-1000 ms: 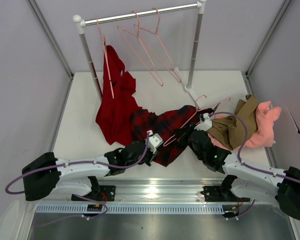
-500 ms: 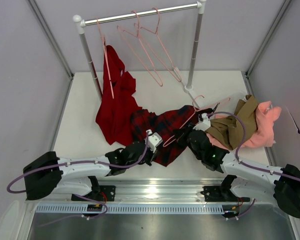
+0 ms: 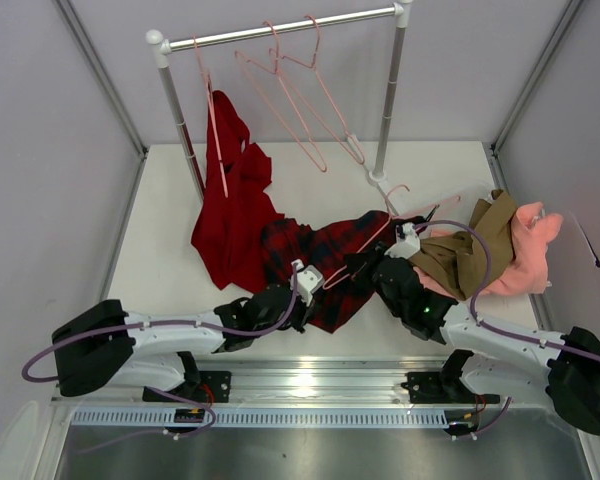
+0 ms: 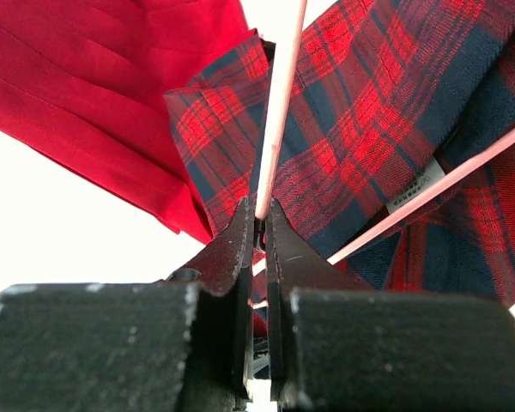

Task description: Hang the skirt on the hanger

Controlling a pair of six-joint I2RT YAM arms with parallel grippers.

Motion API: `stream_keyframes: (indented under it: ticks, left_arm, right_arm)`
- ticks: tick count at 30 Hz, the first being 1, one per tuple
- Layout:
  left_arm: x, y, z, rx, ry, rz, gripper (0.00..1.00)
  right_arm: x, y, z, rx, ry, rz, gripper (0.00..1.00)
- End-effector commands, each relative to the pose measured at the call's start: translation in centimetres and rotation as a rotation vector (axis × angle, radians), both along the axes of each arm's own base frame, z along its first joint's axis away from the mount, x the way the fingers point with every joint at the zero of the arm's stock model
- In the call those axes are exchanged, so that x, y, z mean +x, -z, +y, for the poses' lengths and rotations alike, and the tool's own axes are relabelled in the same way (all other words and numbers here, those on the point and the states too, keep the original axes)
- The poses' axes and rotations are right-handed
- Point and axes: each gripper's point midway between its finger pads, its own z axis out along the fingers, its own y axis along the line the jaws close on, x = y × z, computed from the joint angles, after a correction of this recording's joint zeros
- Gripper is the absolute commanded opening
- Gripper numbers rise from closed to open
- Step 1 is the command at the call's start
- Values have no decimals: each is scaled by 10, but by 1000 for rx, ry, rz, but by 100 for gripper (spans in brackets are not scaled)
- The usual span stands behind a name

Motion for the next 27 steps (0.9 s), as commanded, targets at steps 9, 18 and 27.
stream_keyframes:
  ticks: [9,18,27]
  left_arm:
    - [-2,-15,-3,-70,14,-13,0]
    - [20,-25,18,-121,-172,-14,0]
    - [25,-34,21,-220,-254,13,0]
  right_arm:
    - [18,-5,15,-2,13,-38,0]
    - [12,8,14,-25,10,-8,0]
    - [6,11,15,-9,3,5,0]
